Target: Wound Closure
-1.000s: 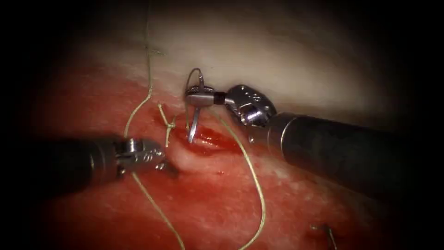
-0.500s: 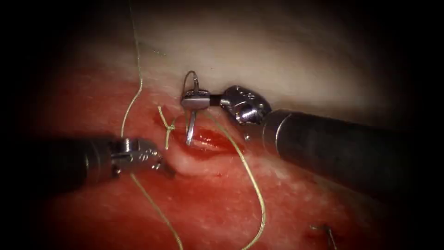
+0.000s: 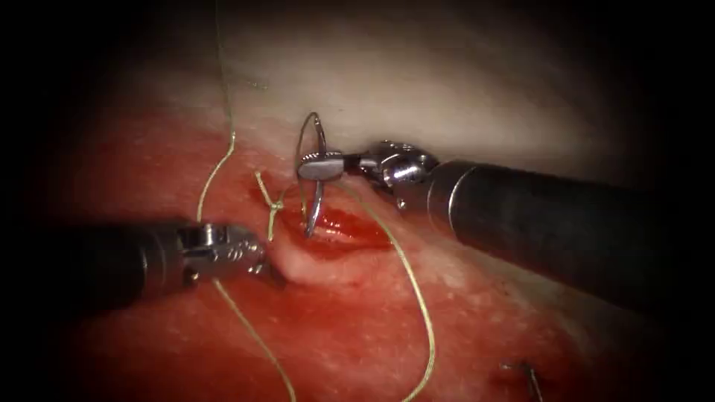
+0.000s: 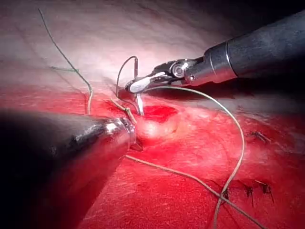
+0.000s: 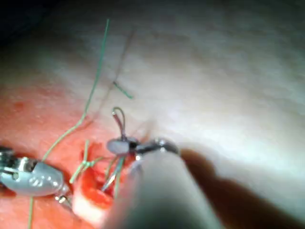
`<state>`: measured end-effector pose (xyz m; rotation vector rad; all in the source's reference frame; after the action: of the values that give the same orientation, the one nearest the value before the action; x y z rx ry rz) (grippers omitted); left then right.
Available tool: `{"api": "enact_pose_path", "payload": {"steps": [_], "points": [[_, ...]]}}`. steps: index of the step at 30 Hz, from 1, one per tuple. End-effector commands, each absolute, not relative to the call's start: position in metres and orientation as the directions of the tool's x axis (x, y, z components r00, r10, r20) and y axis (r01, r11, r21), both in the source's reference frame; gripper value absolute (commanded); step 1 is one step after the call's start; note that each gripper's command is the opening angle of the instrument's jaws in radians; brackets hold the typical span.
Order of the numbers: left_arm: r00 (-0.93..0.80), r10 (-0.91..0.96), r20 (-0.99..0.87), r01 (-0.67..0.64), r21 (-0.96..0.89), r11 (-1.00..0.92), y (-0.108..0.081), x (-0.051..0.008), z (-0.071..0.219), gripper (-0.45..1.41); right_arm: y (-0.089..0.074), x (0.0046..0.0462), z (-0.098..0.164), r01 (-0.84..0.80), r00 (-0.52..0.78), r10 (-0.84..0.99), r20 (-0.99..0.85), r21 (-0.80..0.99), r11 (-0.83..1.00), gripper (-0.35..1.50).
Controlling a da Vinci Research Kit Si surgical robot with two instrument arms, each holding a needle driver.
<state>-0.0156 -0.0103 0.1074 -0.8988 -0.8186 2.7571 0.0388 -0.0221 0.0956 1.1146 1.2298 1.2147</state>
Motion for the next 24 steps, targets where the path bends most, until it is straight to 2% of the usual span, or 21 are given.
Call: {"api": "enact_pose_path", "payload": {"steps": [1,17,24], "points": [[-0.814,0.278,-0.509,0.045,-0.533,-0.845,-0.0104,-0.0162,0.1081,-0.45,-0.0220,0.0399,0.0962,-0.043,-0.034,0.997,-0.062,0.997,0.061,-0.35],[-0.814,0.278,-0.510,0.046,-0.533,-0.845,-0.0104,-0.0161,0.1081,-0.45,-0.0229,0.0420,0.0957,-0.029,-0.071,0.996,-0.057,0.998,0.055,-0.35],[-0.814,0.277,-0.511,0.047,-0.533,-0.845,-0.0103,-0.0161,0.1082,-0.45,-0.0240,0.0424,0.0959,-0.019,-0.073,0.995,0.065,0.998,-0.066,-0.35]]}}
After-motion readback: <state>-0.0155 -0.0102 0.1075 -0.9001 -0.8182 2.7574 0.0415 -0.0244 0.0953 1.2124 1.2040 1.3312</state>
